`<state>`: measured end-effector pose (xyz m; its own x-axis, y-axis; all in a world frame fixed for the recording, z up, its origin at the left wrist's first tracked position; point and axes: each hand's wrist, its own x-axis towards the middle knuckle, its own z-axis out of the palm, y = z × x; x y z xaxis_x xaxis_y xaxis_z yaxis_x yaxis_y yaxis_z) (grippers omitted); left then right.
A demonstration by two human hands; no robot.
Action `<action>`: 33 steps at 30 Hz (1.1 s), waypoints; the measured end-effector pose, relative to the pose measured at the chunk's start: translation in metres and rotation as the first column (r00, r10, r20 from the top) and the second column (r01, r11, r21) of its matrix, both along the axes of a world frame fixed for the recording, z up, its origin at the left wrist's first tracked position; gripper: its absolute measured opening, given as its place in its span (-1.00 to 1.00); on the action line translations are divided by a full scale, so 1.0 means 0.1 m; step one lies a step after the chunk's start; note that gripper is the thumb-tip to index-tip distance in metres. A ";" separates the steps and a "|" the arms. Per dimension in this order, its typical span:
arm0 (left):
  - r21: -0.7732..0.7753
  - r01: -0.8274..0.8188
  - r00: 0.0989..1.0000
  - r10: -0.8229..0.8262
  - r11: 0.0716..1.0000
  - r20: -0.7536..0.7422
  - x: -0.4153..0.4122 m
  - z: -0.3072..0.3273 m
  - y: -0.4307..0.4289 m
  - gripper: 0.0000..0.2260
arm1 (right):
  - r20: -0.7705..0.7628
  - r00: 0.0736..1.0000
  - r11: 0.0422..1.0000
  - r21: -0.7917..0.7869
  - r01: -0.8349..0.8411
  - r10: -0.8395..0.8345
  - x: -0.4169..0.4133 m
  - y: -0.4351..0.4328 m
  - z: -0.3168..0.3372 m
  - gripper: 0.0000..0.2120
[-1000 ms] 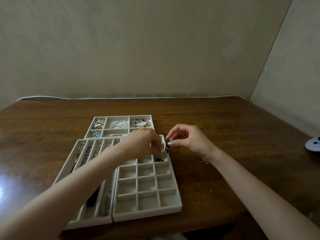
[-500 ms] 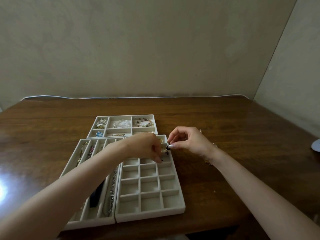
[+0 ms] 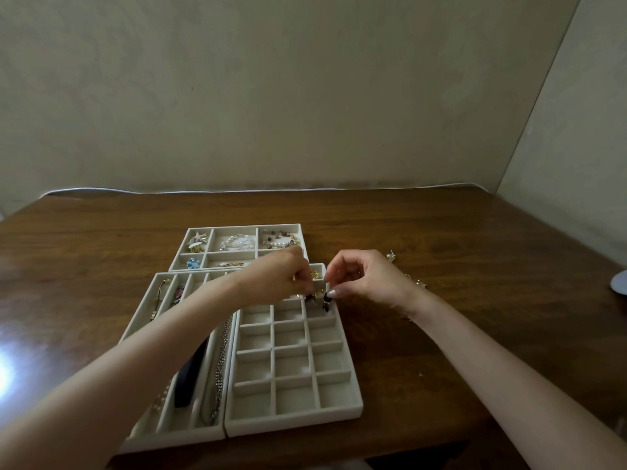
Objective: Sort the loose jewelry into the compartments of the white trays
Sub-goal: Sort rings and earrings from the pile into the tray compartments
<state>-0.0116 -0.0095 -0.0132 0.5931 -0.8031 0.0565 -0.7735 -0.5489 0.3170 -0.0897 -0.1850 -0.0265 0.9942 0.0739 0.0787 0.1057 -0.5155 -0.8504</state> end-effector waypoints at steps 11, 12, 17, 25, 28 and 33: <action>-0.419 -0.304 0.849 0.043 0.856 -0.527 -0.04 0.07 0.02 -0.91 | 0.117 0.992 0.975 0.221 0.018 -0.045 -0.01 0.16 0.00 -0.67; -0.421 -0.325 0.820 0.030 0.847 -0.572 -0.05 0.07 0.01 -0.92 | 0.162 0.986 0.981 0.193 0.010 -0.042 -0.01 0.16 0.00 -0.66; -0.410 -0.371 0.711 -0.030 0.833 -0.703 -0.05 0.06 0.00 -0.91 | 0.282 0.959 0.994 0.106 -0.030 -0.002 0.02 0.12 -0.02 -0.75; -0.371 -0.325 0.721 -0.026 0.870 -0.692 -0.04 0.00 0.00 -0.86 | 0.270 0.961 0.991 0.129 0.017 -0.052 0.04 0.10 0.01 -0.90; -0.414 -0.294 0.860 0.049 0.862 -0.508 -0.03 -0.01 -0.02 -0.88 | 0.094 0.990 0.952 0.296 0.074 -0.106 0.05 0.07 0.06 -0.94; -0.535 -0.262 0.826 -0.100 0.803 -0.555 -0.03 -0.01 0.00 -0.85 | -0.179 0.970 0.827 0.512 0.234 -0.164 0.12 0.01 0.09 -0.84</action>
